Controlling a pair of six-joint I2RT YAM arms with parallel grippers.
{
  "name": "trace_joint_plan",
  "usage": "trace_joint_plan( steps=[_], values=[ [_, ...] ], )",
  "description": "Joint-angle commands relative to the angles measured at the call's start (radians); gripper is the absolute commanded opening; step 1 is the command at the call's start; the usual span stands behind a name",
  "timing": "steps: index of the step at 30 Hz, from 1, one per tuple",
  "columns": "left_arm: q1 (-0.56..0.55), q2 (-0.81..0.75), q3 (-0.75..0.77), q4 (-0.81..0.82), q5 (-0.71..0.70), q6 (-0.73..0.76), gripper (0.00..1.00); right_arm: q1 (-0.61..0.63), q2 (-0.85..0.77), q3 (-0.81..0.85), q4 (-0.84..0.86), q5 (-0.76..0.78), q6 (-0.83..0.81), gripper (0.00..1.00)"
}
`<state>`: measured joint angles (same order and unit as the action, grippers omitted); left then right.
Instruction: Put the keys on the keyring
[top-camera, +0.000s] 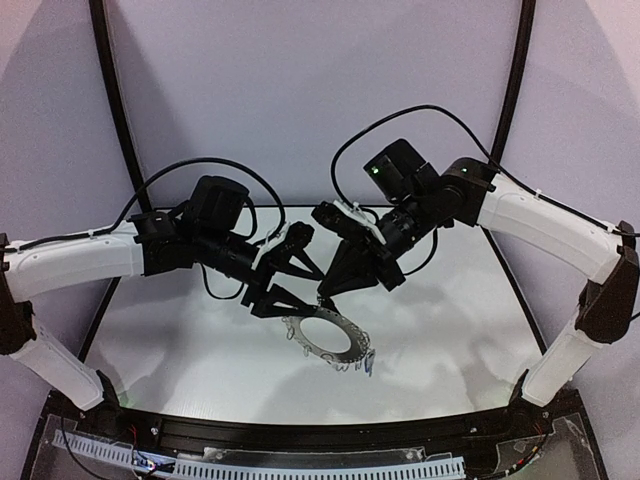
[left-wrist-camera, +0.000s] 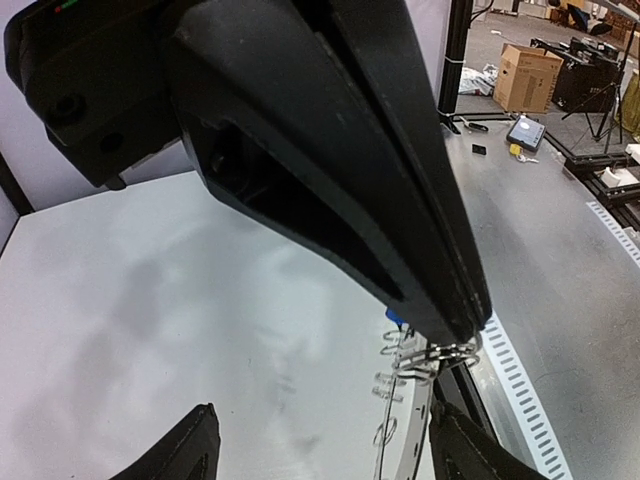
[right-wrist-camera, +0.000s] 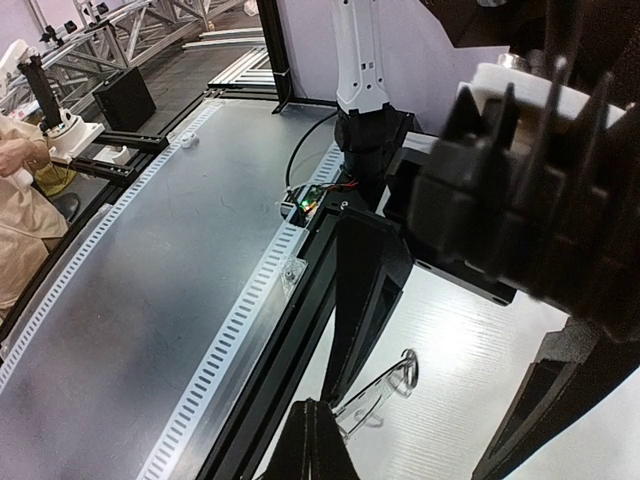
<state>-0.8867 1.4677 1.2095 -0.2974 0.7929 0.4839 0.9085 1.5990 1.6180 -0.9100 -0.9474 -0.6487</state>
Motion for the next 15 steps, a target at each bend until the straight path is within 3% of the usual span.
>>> trace_joint_plan(
  steps=[1, 15],
  values=[
    [-0.005, -0.002, -0.008, 0.022, 0.027, -0.012, 0.72, 0.014, 0.001, 0.031, 0.019, -0.027, 0.0, 0.0],
    [-0.005, 0.008, -0.006, 0.029, 0.041, -0.032, 0.58, 0.026, -0.018, 0.007, 0.112, 0.035, 0.058, 0.0]
  ],
)
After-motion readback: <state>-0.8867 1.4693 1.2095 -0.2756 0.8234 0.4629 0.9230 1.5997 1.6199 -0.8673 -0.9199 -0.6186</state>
